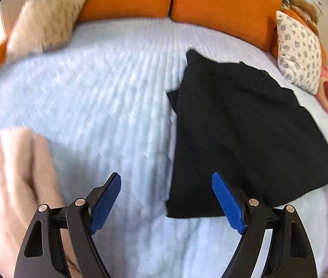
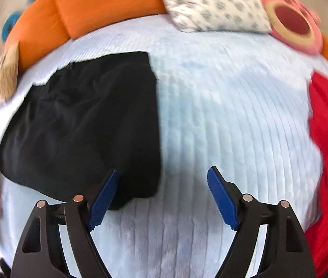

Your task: Fold large clothes

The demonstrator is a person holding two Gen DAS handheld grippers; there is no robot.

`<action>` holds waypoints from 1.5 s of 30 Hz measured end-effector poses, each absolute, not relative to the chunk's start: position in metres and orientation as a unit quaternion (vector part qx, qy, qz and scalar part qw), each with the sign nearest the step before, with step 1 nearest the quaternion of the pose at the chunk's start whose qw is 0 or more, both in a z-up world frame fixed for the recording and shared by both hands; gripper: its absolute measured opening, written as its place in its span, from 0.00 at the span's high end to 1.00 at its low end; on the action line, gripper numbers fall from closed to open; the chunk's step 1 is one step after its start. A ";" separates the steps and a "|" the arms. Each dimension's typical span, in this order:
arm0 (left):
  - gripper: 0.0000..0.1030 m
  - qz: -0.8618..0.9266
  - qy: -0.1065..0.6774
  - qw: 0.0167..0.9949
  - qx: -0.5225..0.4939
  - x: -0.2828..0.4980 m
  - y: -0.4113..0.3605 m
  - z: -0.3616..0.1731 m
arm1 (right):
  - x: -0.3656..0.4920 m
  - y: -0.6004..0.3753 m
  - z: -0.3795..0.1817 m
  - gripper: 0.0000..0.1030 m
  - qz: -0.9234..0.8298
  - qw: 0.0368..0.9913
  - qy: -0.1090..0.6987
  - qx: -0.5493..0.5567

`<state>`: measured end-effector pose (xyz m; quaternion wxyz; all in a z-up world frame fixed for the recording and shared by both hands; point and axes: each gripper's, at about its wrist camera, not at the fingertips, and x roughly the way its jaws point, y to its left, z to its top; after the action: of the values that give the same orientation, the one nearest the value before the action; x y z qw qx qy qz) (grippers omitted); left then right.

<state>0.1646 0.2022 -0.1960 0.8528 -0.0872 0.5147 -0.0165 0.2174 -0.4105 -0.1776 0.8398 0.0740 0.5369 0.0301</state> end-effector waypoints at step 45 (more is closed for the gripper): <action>0.80 -0.063 0.539 0.826 -0.154 0.155 0.179 -0.215 | 0.235 -0.376 -0.206 0.68 0.115 0.809 0.547 0.184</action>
<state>0.1550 0.1791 -0.2152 0.8258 -0.1540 0.5389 -0.0628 0.2347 -0.3763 -0.2064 0.8087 0.1843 0.5468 0.1146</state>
